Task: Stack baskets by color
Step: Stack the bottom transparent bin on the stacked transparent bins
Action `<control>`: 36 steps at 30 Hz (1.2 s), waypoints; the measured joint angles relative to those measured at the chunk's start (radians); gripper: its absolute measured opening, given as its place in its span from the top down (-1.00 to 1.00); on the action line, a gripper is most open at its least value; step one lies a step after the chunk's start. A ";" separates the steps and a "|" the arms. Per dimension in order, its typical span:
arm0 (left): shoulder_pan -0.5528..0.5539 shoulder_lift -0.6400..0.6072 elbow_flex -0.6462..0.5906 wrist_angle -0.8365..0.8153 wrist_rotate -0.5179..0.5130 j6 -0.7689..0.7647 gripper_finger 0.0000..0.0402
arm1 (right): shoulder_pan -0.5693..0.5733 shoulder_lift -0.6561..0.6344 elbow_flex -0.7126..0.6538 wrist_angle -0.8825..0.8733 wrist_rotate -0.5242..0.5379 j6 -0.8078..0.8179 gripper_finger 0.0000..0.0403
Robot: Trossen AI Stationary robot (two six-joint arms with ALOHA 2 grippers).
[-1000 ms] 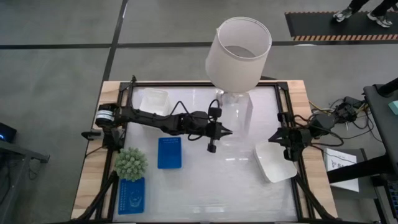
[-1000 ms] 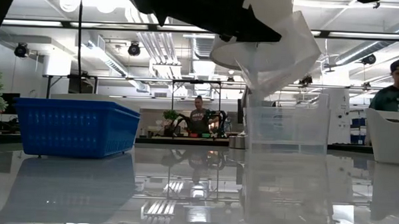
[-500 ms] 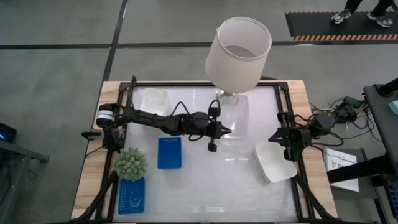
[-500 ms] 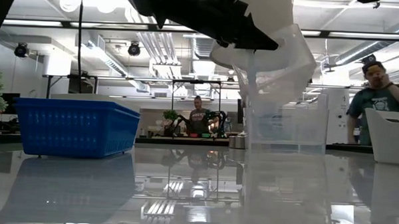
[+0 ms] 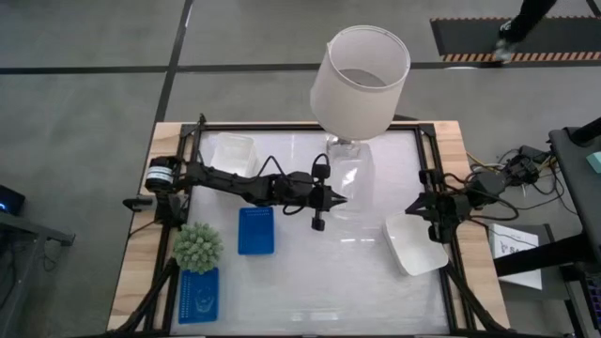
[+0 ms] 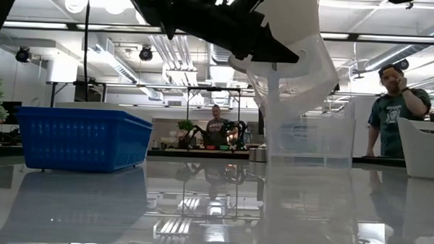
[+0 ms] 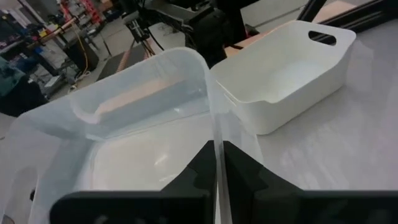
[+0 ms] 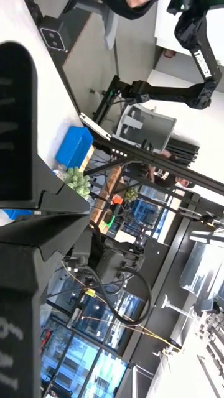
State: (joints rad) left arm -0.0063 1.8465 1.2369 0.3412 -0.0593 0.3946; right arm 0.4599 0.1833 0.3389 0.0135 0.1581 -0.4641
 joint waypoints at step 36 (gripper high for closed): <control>-0.007 -0.015 -0.003 -0.103 0.003 -0.101 0.17 | 0.000 0.001 -0.001 -0.002 0.000 0.011 0.96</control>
State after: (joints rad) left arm -0.0130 1.8312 1.2335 0.2380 -0.0565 0.2934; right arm 0.4599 0.1841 0.3378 0.0113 0.1577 -0.4526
